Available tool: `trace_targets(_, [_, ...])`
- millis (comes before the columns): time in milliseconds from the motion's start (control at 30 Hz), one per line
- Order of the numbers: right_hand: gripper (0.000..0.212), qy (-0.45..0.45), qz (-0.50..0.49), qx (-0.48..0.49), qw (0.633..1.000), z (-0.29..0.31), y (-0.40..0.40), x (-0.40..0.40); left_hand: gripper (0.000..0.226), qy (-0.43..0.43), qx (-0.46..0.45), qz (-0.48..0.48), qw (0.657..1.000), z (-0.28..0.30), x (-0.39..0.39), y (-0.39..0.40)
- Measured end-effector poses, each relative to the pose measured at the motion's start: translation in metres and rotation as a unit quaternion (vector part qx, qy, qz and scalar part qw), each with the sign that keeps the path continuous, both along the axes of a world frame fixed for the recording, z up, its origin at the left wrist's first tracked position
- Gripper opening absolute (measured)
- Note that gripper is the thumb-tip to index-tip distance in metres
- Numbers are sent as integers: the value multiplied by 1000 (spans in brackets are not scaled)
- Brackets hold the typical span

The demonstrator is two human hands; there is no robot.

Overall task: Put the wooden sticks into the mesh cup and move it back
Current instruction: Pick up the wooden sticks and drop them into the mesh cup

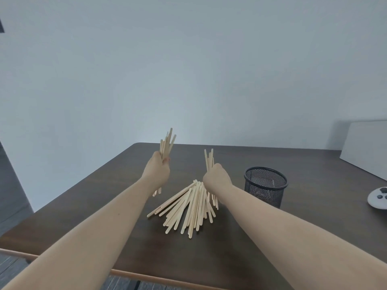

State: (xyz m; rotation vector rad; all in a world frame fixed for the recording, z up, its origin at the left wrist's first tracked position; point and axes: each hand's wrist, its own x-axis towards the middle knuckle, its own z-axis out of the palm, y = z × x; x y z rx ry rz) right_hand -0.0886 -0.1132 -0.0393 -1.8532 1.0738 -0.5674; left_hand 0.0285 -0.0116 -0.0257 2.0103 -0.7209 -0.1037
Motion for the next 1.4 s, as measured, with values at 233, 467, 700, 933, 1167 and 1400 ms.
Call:
trace_targets(233, [14,-184,19,-54,981,-21,2,-1,32,-15,-153,36,987,-15,-16,-2])
trace_targets(467, [32,-266,-39,-103,958,-28,8,-5,44,-42,-180,77,980,-27,-28,-6])
trace_targets(700, [49,-275,-74,-89,954,-25,11,-1,50,-61,-198,89,974,-23,-27,-2])
trace_targets(933, [41,-309,-51,-66,947,-27,12,1,46,-55,-187,94,976,-18,-30,-4])
trace_targets(1167, [49,-300,-58,-46,951,-20,11,1,54,-30,-186,75,979,-15,-33,-11])
trace_targets(1400, [53,-347,-42,-35,936,43,-18,-17,53,14,-248,50,967,43,-42,-27])
